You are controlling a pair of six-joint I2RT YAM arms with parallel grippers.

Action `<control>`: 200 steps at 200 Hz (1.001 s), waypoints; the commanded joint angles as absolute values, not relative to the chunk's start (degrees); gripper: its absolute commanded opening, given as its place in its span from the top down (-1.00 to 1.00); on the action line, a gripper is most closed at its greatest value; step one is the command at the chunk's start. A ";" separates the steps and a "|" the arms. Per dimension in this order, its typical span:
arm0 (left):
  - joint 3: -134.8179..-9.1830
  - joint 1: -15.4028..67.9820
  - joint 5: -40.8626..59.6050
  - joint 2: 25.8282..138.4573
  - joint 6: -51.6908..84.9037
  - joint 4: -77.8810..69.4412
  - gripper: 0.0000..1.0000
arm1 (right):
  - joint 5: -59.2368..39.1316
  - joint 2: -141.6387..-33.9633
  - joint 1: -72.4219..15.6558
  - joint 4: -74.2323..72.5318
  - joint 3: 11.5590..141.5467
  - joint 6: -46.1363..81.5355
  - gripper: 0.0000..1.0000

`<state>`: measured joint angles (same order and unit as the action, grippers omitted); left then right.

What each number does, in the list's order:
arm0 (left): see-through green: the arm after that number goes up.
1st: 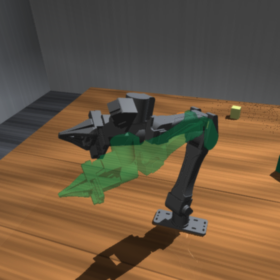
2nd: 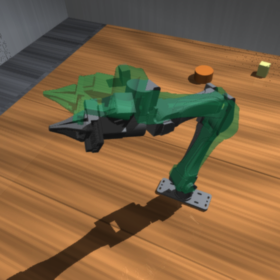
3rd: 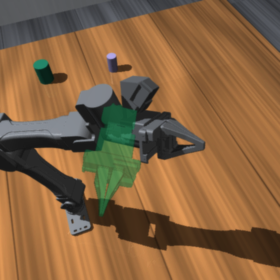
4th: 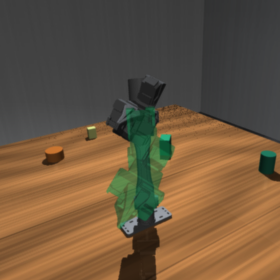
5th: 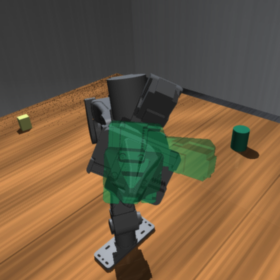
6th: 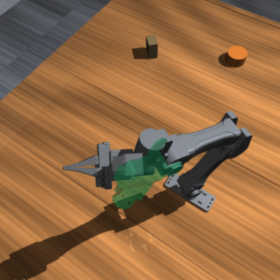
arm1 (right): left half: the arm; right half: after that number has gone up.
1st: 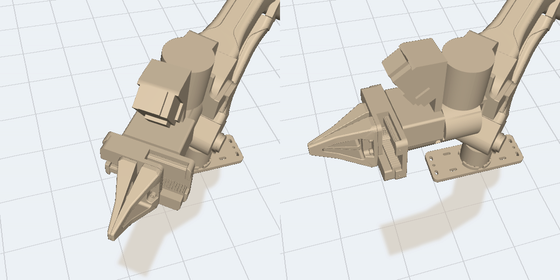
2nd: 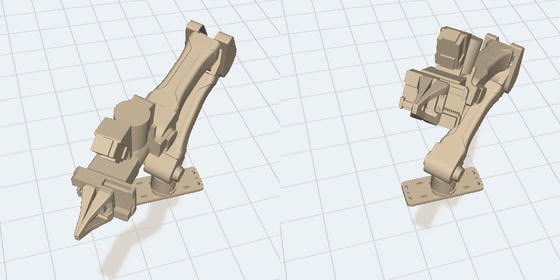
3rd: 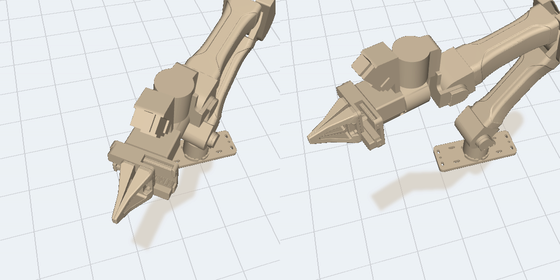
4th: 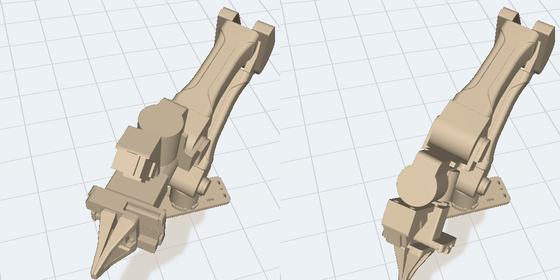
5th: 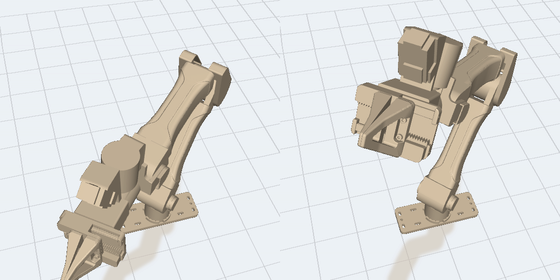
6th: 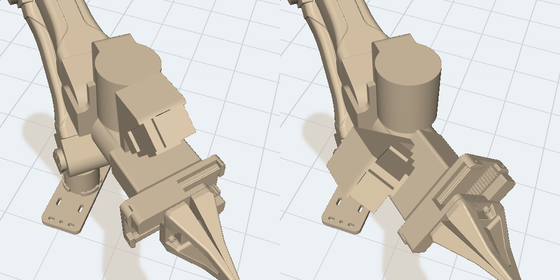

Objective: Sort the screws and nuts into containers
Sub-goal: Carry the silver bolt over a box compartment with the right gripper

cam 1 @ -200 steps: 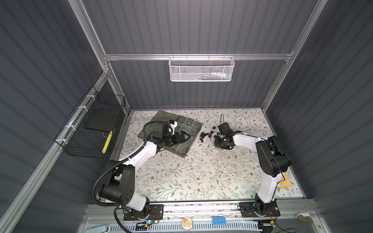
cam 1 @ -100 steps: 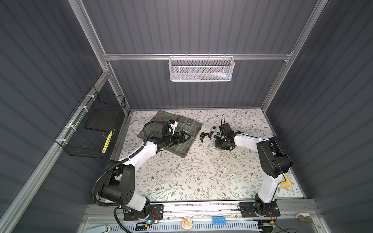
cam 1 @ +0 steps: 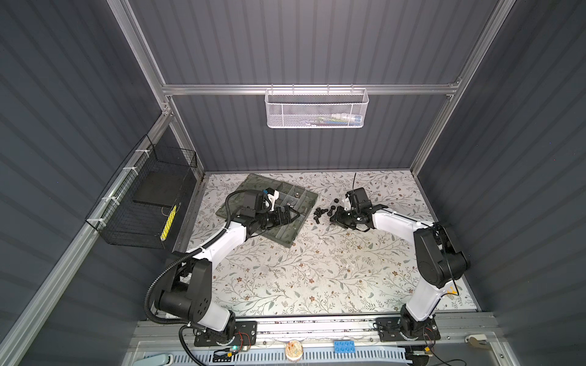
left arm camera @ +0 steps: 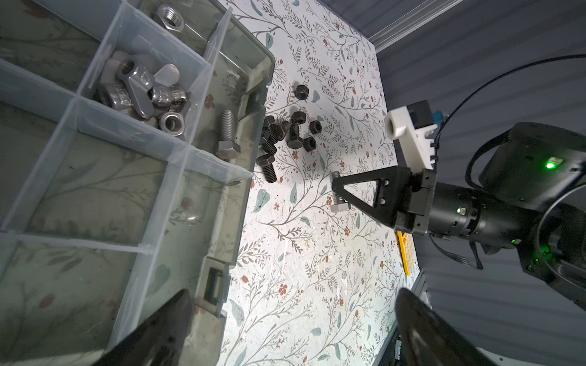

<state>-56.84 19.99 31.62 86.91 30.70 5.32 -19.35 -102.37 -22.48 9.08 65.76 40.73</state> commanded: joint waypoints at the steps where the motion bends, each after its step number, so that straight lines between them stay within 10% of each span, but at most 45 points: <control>1: -59.11 20.00 33.09 86.50 30.90 6.33 -1.00 | -25.25 -101.75 -22.32 4.07 68.98 44.04 0.96; 200: -66.82 19.34 31.81 88.81 29.98 12.65 -0.99 | -31.93 -125.54 -23.68 0.23 95.72 48.55 0.93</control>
<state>-65.04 19.77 31.57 87.20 29.80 11.99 -31.33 -123.76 -23.24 -0.43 92.53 49.56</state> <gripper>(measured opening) 0.997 0.164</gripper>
